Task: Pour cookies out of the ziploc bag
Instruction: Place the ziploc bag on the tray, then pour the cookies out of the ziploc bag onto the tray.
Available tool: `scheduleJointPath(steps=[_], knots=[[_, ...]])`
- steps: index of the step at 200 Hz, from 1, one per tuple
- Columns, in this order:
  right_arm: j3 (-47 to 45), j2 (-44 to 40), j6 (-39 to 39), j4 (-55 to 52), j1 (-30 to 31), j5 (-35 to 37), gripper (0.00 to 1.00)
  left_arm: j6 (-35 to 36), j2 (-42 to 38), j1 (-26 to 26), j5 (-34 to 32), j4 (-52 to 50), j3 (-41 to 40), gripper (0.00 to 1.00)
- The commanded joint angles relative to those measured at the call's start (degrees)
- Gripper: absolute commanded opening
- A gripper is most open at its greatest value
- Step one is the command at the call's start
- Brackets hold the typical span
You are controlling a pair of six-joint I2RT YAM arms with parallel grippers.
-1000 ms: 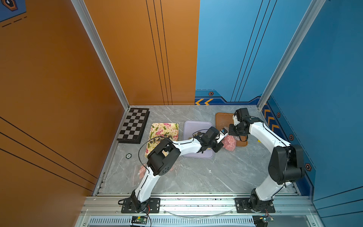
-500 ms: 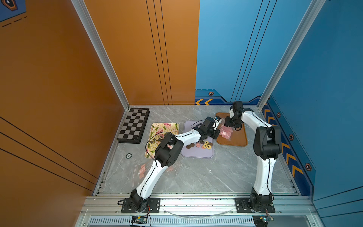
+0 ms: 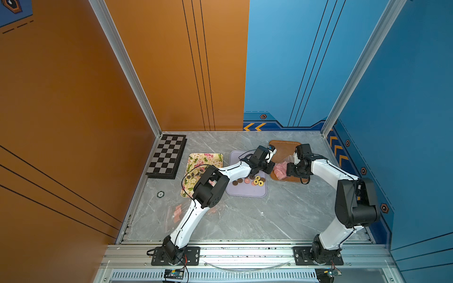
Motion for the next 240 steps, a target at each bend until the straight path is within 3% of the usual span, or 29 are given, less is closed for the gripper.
scheduleJointPath(steps=[1, 40, 63, 120, 145, 189, 220, 240], knots=[[0.4, -2.4, 1.0, -0.4, 0.9, -2.3, 0.61, -1.7, 0.7, -0.1, -1.2, -1.4, 1.3, 0.00], [-4.8, -0.5, 3.8, 3.1, 7.6, -2.4, 0.61, -5.0, 1.8, 0.0, -4.3, -2.2, 2.7, 0.00], [-4.9, 2.3, 5.0, 5.5, 8.9, -2.9, 0.61, -5.2, 1.8, 0.0, -6.8, -4.6, 3.7, 0.00], [-1.8, 6.6, 5.9, 7.8, 9.7, -1.9, 0.53, -4.8, 0.9, 0.0, -5.6, -4.8, 2.8, 0.00], [-0.1, 8.2, 5.9, 6.5, 10.6, -0.7, 0.40, -4.7, 0.6, 0.0, -5.7, -4.8, 2.5, 0.00], [-0.7, 7.7, 5.9, 4.8, 11.6, 2.4, 0.33, -4.5, -0.1, 0.0, -5.7, -4.8, 1.6, 0.00], [-1.5, 6.6, 5.9, 3.8, 11.5, 3.8, 0.16, -4.6, -0.5, 0.0, -5.9, -4.7, 0.9, 0.00], [-2.4, 5.6, 6.0, 3.3, 11.2, 4.3, 0.15, -4.6, -0.8, -0.1, -6.0, -4.8, 0.6, 0.00]])
